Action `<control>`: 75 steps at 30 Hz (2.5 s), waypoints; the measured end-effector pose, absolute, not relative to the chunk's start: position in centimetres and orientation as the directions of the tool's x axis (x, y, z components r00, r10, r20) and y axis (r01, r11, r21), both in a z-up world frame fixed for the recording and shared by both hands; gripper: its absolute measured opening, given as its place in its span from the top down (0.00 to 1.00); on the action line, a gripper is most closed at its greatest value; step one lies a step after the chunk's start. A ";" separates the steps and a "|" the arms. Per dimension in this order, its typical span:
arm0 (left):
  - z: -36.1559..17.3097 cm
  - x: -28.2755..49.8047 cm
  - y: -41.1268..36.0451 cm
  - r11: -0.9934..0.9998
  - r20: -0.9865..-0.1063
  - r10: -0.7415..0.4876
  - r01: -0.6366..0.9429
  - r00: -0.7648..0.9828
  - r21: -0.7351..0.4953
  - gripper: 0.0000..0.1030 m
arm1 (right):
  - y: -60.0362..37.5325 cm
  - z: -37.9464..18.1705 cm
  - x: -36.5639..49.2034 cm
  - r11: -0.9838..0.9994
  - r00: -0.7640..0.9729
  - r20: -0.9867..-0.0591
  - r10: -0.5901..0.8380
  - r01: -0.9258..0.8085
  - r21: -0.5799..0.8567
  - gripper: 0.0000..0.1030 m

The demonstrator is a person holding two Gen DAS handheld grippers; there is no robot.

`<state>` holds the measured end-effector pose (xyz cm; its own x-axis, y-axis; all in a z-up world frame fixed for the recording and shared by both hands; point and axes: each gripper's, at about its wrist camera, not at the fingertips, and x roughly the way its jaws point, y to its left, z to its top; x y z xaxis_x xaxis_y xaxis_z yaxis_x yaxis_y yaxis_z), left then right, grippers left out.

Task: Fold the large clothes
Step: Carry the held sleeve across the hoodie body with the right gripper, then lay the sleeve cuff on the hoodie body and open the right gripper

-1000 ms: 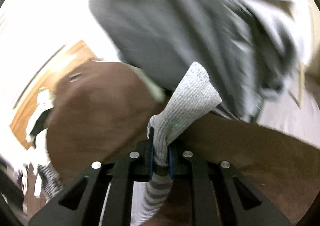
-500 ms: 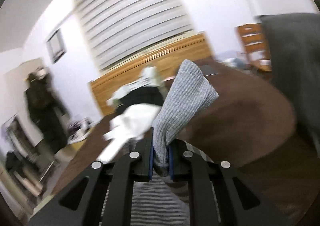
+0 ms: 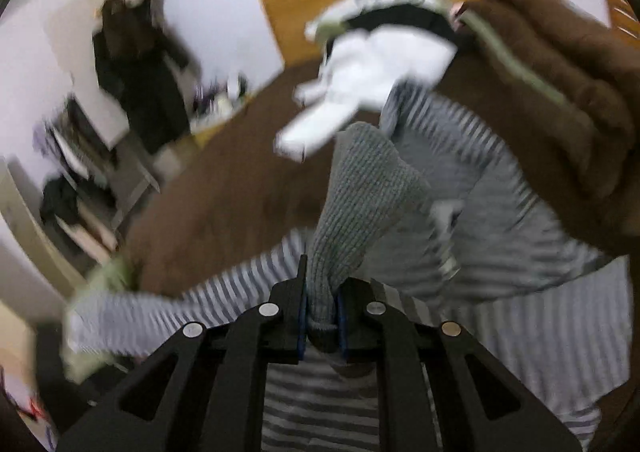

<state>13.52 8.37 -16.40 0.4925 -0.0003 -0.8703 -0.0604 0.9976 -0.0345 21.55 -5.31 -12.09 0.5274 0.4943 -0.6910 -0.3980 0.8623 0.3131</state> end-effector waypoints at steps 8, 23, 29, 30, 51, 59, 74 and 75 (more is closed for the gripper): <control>-20.1 12.7 11.9 0.988 -0.867 0.035 -0.148 0.497 -0.045 0.06 | -1.1 -19.3 20.0 0.830 0.414 -0.755 0.508 -0.469 0.302 0.81; -19.6 13.3 13.1 0.984 -0.863 0.040 -0.169 0.504 -0.053 0.06 | -2.8 -17.4 17.3 0.813 0.419 -0.742 0.524 -0.505 0.289 0.49; -17.4 14.5 12.3 0.991 -0.867 0.026 -0.128 0.498 -0.043 0.06 | -10.1 -14.3 15.8 0.848 0.467 -0.712 0.525 -0.361 0.388 0.48; -17.2 15.1 11.9 0.992 -0.868 0.004 -0.112 0.496 -0.059 0.06 | -11.8 -14.2 15.7 0.856 0.474 -0.714 0.515 -0.327 0.400 0.48; -23.4 22.4 7.5 0.985 -0.910 -0.141 -0.034 0.390 -0.168 0.06 | -35.0 -22.6 16.7 0.635 0.656 -0.574 0.489 0.184 0.750 0.52; -23.5 21.8 8.0 0.968 -0.900 -0.177 -0.093 0.399 -0.231 0.19 | -35.7 -24.5 19.1 0.569 0.655 -0.553 0.515 0.222 0.792 0.90; -20.7 21.2 8.9 0.981 -0.901 -0.077 -0.131 0.428 -0.146 0.67 | -33.7 -19.1 19.7 0.683 0.712 -0.523 0.469 0.083 0.725 0.92; -20.4 21.1 8.9 0.982 -0.897 -0.072 -0.128 0.435 -0.140 0.69 | -33.7 -19.0 19.6 0.687 0.711 -0.525 0.468 0.081 0.722 0.92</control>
